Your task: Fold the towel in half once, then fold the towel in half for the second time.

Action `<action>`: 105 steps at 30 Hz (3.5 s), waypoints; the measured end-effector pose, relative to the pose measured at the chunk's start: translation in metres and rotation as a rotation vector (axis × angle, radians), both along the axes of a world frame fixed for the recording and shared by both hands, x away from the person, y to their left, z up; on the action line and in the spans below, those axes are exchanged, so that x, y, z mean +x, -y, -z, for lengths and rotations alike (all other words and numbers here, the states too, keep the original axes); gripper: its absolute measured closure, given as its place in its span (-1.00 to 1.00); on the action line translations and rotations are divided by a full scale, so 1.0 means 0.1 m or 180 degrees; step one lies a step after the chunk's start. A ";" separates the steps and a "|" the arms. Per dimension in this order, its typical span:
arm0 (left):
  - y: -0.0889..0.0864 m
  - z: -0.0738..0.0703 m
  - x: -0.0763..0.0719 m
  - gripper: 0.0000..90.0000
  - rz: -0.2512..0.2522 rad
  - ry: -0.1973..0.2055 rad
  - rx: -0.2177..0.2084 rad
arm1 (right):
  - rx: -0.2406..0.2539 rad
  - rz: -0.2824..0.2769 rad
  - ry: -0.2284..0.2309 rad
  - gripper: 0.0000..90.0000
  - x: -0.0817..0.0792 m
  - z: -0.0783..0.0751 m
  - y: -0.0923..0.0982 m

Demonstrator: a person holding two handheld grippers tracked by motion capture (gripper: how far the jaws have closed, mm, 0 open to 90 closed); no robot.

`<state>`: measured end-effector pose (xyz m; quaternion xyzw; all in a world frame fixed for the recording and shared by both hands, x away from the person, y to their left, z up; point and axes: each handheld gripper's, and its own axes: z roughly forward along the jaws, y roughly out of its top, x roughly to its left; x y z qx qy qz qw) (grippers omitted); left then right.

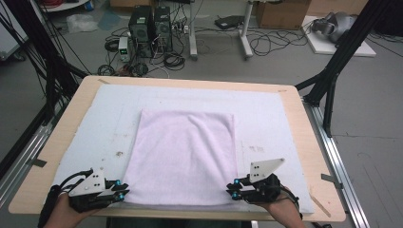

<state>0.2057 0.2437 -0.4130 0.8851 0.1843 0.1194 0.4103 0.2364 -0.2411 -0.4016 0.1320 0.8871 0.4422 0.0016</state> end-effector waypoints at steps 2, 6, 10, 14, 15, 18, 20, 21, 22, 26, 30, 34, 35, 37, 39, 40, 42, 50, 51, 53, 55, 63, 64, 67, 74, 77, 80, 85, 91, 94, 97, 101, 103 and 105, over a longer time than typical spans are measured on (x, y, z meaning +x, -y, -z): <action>0.01 0.04 0.04 0.55 -0.0038 -0.0057 -0.0019 | 0.0009 0.0042 -0.0030 0.60 0.03 0.05 -0.02; 0.04 0.08 0.10 0.49 -0.0019 -0.0089 -0.0024 | -0.0006 0.0079 -0.0009 0.46 0.13 0.13 -0.08; 0.06 0.12 0.19 0.43 -0.0073 -0.0092 -0.0066 | 0.0092 0.0215 -0.0059 0.33 0.27 0.21 -0.10; 0.09 0.13 0.33 0.35 -0.0193 -0.0071 -0.0209 | 0.0072 0.0331 -0.0117 0.21 0.40 0.25 -0.10; 0.11 0.14 0.37 0.34 -0.0224 -0.0082 -0.0255 | 0.0069 0.0371 -0.0116 0.20 0.43 0.26 -0.09; 0.15 0.13 0.48 0.29 -0.0273 -0.0076 -0.0323 | 0.0071 0.0492 -0.0108 0.11 0.50 0.27 -0.05; 0.17 0.12 0.56 0.25 -0.0328 -0.0044 -0.0334 | 0.0101 0.0580 -0.0093 0.07 0.55 0.28 -0.02; 0.18 0.12 0.60 0.24 -0.0363 -0.0043 -0.0358 | 0.0105 0.0620 -0.0075 0.05 0.58 0.28 0.00; 0.18 0.11 0.66 0.23 -0.0398 -0.0025 -0.0380 | 0.0085 0.0670 -0.0052 0.03 0.60 0.29 0.01; 0.18 0.11 0.79 0.21 -0.0514 -0.0012 -0.0455 | 0.0054 0.0799 -0.0037 -0.02 0.70 0.32 0.05; 0.17 0.09 0.89 0.19 -0.0595 -0.0009 -0.0542 | 0.0066 0.0867 -0.0007 -0.08 0.78 0.31 0.07; 0.19 0.09 0.98 0.16 -0.0665 0.0031 -0.0535 | 0.0095 0.0922 0.0004 -0.12 0.85 0.31 0.08; 0.19 0.09 0.99 0.13 -0.0681 0.0022 -0.0530 | 0.0105 0.0937 0.0014 -0.14 0.87 0.31 0.08; 0.19 0.10 1.02 0.08 -0.0721 -0.0003 -0.0552 | 0.0101 0.0961 0.0040 -0.16 0.90 0.30 0.08; 0.19 0.11 1.05 0.05 -0.0744 -0.0006 -0.0527 | 0.0115 0.0989 0.0041 -0.18 0.93 0.31 0.08; 0.19 0.12 1.06 0.03 -0.0749 -0.0014 -0.0537 | 0.0109 0.1007 0.0038 -0.19 0.95 0.31 0.09; 0.19 0.12 1.06 -0.01 -0.0774 -0.0004 -0.0542 | 0.0115 0.1013 0.0046 -0.21 0.98 0.32 0.08; 0.20 0.13 1.08 -0.08 -0.0796 0.0002 -0.0522 | 0.0071 0.1005 0.0075 -0.30 1.04 0.33 0.02; 0.20 0.13 1.08 -0.08 -0.0802 0.0002 -0.0543 | 0.0058 0.1001 0.0077 -0.31 1.04 0.32 0.01; 0.18 0.12 1.08 -0.08 -0.0814 0.0004 -0.0545 | 0.0068 0.1000 0.0091 -0.31 1.05 0.31 -0.01; 0.16 0.11 1.09 -0.08 -0.0826 0.0011 -0.0548 | 0.0040 0.1002 0.0101 -0.32 1.05 0.31 -0.01; 0.15 0.10 1.09 -0.09 -0.0841 0.0025 -0.0496 | 0.0015 0.0965 0.0095 -0.33 1.07 0.31 -0.05; 0.15 0.09 1.10 -0.09 -0.0830 0.0029 -0.0477 | 0.0010 0.0969 0.0101 -0.33 1.07 0.30 -0.05; 0.14 0.07 1.12 -0.09 -0.0839 0.0024 -0.0491 | 0.0020 0.0951 0.0105 -0.33 1.09 0.30 -0.05; 0.09 0.03 1.26 -0.06 -0.0881 -0.0085 -0.0548 | 0.0004 0.1018 0.0065 -0.33 1.21 0.30 -0.01; 0.08 0.00 1.33 -0.06 -0.0941 -0.0097 -0.0512 | 0.0039 0.1075 0.0014 -0.33 1.28 0.30 0.03; 0.09 -0.05 1.40 -0.06 -0.0947 -0.0091 -0.0515 | 0.0008 0.1129 0.0001 -0.33 1.37 0.27 0.06; 0.11 -0.16 1.56 -0.06 -0.0985 -0.0086 -0.0476 | -0.0075 0.1145 0.0042 -0.35 1.52 0.14 0.05; 0.10 -0.30 1.84 0.01 -0.1052 -0.0089 -0.0454 | -0.0219 0.1160 0.0117 -0.34 1.74 -0.08 -0.01; 0.10 -0.33 2.01 0.06 -0.1120 -0.0073 -0.0421 | -0.0213 0.1191 0.0143 -0.34 1.87 -0.16 -0.02; 0.08 -0.32 2.16 0.09 -0.1200 -0.0085 -0.0410 | -0.0250 0.1283 0.0143 -0.32 2.04 -0.15 -0.02; 0.03 -0.24 2.33 0.12 -0.1357 -0.0069 -0.0371 | -0.0261 0.1434 0.0124 -0.30 2.22 -0.07 -0.02; -0.02 -0.15 2.40 0.13 -0.1454 -0.0184 -0.0432 | -0.0245 0.1480 0.0093 -0.30 2.28 0.01 -0.01; -0.04 -0.04 2.47 0.14 -0.1548 -0.0309 -0.0412 | -0.0302 0.1533 0.0032 -0.30 2.33 0.10 -0.01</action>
